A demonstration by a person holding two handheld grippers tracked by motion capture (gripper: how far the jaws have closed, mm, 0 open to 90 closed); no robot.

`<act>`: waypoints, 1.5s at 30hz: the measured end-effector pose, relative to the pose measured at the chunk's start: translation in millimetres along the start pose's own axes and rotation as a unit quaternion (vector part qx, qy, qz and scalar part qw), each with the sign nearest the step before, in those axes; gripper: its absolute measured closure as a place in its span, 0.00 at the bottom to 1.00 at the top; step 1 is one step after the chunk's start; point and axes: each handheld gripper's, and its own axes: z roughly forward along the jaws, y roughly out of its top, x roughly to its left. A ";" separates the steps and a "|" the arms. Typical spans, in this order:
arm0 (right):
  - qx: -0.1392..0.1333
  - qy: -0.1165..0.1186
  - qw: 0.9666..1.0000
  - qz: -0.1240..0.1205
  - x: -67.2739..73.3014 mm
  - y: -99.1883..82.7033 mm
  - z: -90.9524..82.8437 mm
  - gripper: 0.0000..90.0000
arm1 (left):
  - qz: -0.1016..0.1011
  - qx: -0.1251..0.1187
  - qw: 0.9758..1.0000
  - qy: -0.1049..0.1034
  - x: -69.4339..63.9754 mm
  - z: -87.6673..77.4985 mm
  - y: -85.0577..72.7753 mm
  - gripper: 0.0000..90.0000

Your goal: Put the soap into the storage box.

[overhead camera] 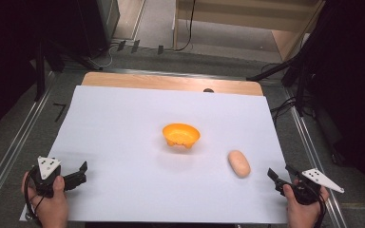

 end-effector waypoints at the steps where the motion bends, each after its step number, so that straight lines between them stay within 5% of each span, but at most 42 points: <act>1: 0.004 0.002 1.000 -0.013 2.0 0.6 0.7 0.23 | 0.001 0.001 1.000 0.000 0.0 0.0 0.1 0.00; 9: 0.045 0.002 0.997 -0.059 19.8 7.9 10.1 0.23 | 0.003 0.012 1.000 0.004 -1.1 2.2 1.0 0.00; 10: 0.071 -0.011 0.994 -0.085 28.2 13.9 12.2 0.25 | 0.004 0.013 1.000 0.005 -1.1 2.3 1.1 0.00; 11: 0.071 -0.011 0.994 -0.085 28.2 13.9 12.2 0.25 | 0.004 0.014 1.000 0.005 -1.1 2.3 1.1 0.00; 13: 0.102 -0.033 0.988 -0.110 36.2 18.9 13.9 0.26 | 0.003 0.013 1.000 0.004 -0.9 2.4 1.1 0.00; 17: 0.141 -0.016 0.986 -0.086 43.3 27.1 15.2 0.25 | 0.003 0.012 1.000 0.004 -0.8 1.9 1.0 0.00; 24: 0.216 -0.002 0.975 -0.059 55.3 41.3 19.0 0.23 | 0.003 0.014 1.000 0.003 -0.4 2.6 1.3 0.00; 27: 0.247 -0.012 0.968 -0.049 62.4 47.0 26.8 0.22 | 0.001 0.014 1.000 0.002 -0.2 2.3 1.2 0.00; 28: 0.265 -0.010 0.963 -0.052 67.1 50.3 32.9 0.20 | 0.001 0.014 1.000 0.001 -0.2 2.3 1.2 0.00; 32: 0.277 -0.005 0.960 -0.052 74.0 54.4 39.8 0.19 | 0.002 0.014 1.000 0.002 -0.1 2.4 1.3 0.00; 33: 0.288 -0.008 0.956 -0.058 78.1 56.3 45.5 0.18 | 0.002 0.014 1.000 0.002 -0.2 2.4 1.3 0.00; 37: 0.298 -0.005 0.953 -0.062 83.1 58.6 52.5 0.16 | 0.003 0.014 1.000 0.002 -0.3 2.6 1.3 0.00; 45: 0.335 -0.010 0.939 -0.070 95.1 66.8 67.5 0.16 | 0.002 0.014 1.000 0.002 -0.5 2.6 1.2 0.00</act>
